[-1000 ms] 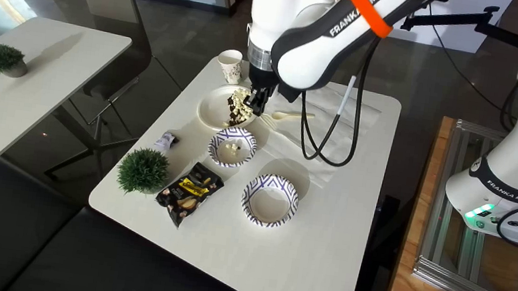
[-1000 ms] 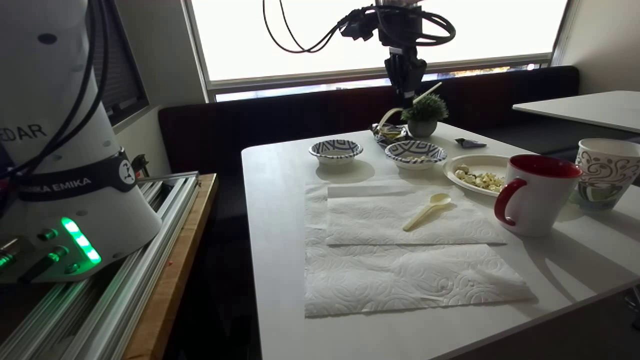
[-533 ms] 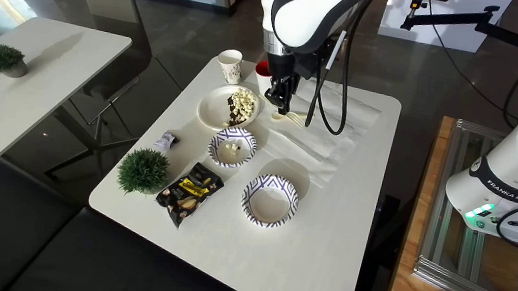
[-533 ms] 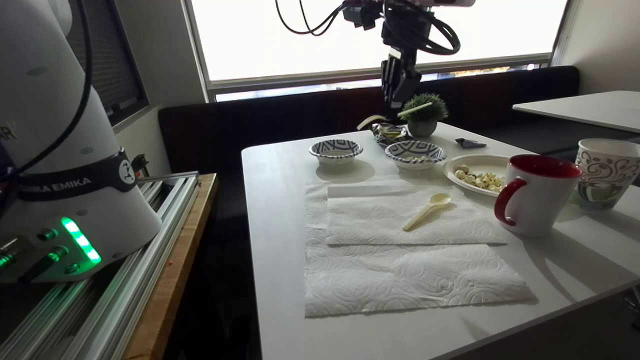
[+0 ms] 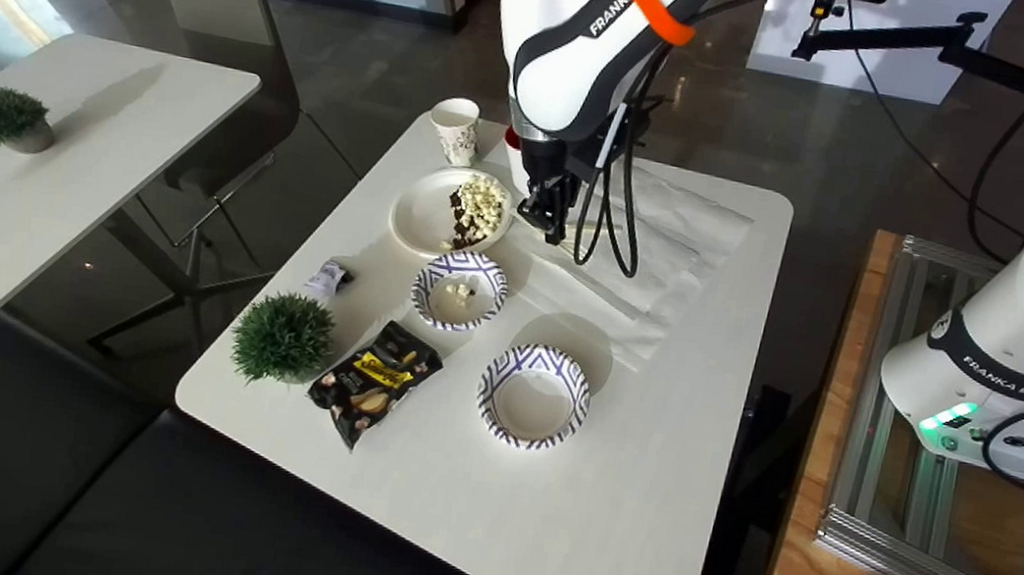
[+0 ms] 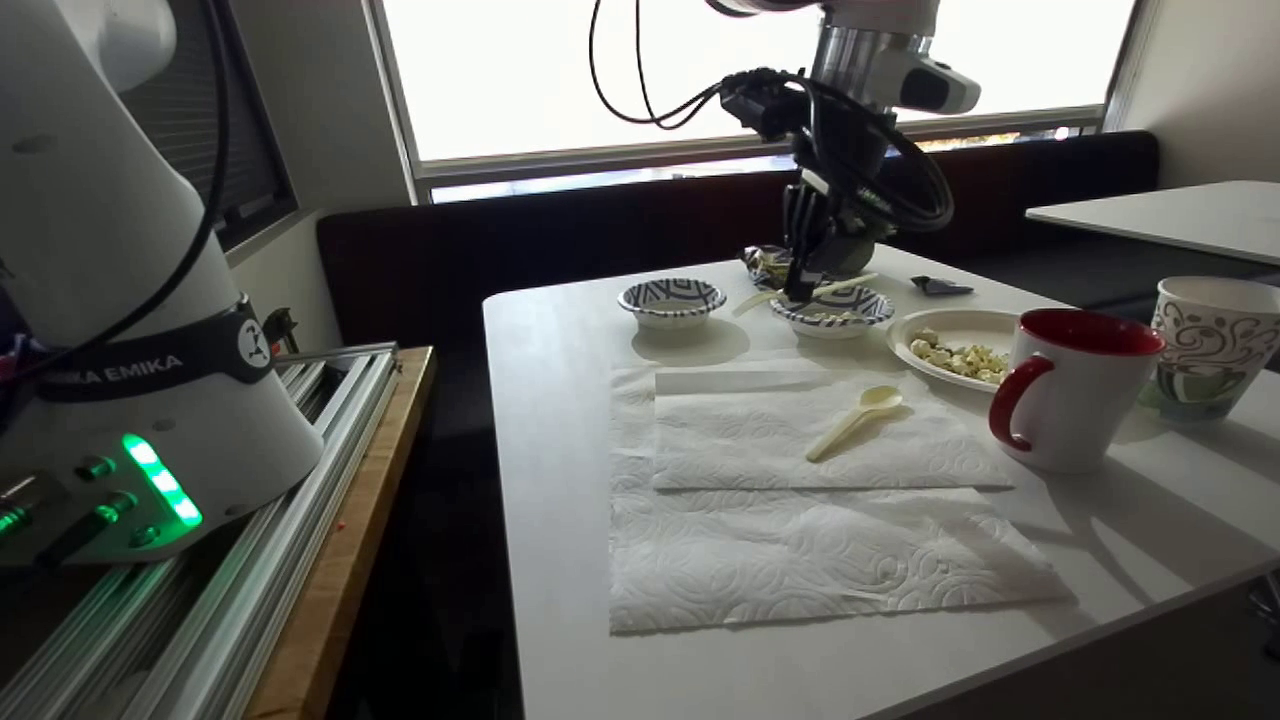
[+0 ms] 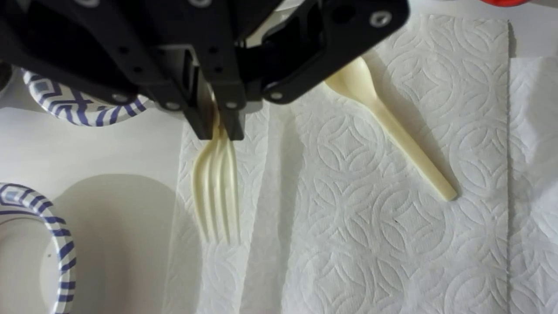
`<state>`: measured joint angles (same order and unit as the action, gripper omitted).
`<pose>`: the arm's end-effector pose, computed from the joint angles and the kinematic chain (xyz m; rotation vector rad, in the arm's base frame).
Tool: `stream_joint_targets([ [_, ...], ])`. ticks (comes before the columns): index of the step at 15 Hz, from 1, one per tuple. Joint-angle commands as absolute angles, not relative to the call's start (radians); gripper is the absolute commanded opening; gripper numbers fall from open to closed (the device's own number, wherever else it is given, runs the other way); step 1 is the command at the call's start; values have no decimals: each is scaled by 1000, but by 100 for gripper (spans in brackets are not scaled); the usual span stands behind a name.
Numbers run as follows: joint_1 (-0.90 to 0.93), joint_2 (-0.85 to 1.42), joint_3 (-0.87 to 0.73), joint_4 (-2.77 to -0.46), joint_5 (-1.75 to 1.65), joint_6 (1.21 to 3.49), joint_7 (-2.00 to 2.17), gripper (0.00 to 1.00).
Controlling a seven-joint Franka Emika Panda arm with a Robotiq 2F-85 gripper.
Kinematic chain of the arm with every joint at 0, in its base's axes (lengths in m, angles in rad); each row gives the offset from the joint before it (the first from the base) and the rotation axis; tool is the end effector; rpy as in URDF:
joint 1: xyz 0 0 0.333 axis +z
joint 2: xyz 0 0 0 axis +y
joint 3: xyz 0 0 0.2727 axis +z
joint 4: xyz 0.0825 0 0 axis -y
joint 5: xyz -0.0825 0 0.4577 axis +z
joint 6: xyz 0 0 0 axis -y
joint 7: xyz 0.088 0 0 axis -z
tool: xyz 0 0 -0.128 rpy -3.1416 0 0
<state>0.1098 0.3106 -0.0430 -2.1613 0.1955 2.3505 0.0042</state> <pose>0.5815 0.0430 0.1225 -3.0204 0.1241 0.1877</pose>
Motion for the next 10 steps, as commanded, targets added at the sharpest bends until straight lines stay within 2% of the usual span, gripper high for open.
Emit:
stream_joint_targets([
  [1, 67, 412, -15, -2084, 170, 2373, 20, 3],
  [10, 29, 522, -18, -2026, 161, 2366, 27, 3],
])
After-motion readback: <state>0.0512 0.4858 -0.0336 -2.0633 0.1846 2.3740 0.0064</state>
